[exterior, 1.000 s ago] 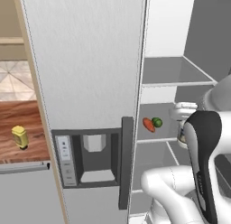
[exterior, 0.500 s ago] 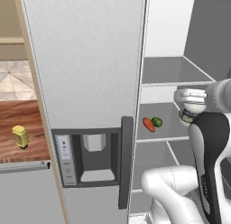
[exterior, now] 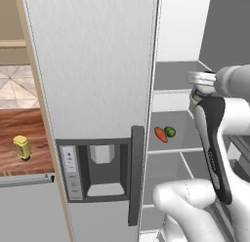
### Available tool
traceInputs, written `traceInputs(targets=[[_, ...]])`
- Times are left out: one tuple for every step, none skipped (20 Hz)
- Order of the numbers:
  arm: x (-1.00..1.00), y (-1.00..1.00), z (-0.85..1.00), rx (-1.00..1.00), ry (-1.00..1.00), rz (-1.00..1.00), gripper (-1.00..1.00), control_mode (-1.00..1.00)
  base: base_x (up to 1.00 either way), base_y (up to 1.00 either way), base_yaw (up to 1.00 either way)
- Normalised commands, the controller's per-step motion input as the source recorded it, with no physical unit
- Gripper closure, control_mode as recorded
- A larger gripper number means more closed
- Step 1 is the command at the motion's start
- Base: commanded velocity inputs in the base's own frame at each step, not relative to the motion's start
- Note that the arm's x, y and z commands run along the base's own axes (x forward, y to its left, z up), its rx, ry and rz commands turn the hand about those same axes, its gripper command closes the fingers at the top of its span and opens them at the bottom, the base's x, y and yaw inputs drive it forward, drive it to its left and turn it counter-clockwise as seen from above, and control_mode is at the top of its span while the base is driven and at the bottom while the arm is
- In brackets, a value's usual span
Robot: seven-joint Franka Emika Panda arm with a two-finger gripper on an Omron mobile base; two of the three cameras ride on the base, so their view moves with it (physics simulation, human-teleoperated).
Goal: Place the mustard and mayonnaise from the counter to the top shelf of the fridge. If the existing items in the fridge are on the top shelf, move them to other shelves.
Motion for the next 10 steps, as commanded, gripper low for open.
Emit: traceInputs(targets=[[1.00,-0.43,0.00,0.00,0.00,-0.08,1.00,-1.00,0.00,0.00,0.00],[1.00,-0.27,0.00,-0.06,0.00,-0.10,1.00,-1.00,0.00,0.00,0.00],[1.00,-0.17,0.00,-0.09,0.00,-0.10,1.00,-1.00,0.00,0.00,0.00],[1.00,-0.06,0.00,-0.11,0.00,-0.08,1.00,-1.00,0.00,0.00,0.00],[1.00,-0.01,0.00,-0.11,0.00,-0.07,1.00,-1.00,0.00,0.00,0.00],[0.93,0.00,0.00,-0.11,0.00,-0.01,1.00,-1.00,0.00,0.00,0.00],[0.94,-0.17,0.00,0.00,0.05,0.00,1.00,-1.00,0.00,0.00,0.00],[0.84,-0.09,0.00,0.00,0.02,0.00,1.00,-1.00,0.00,0.00,0.00],[0.88,-0.22,0.00,0.00,0.05,0.00,1.00,-1.00,0.00,0.00,0.00],[0.88,-0.20,0.00,0.00,0.06,0.00,1.00,-1.00,0.00,0.00,0.00]])
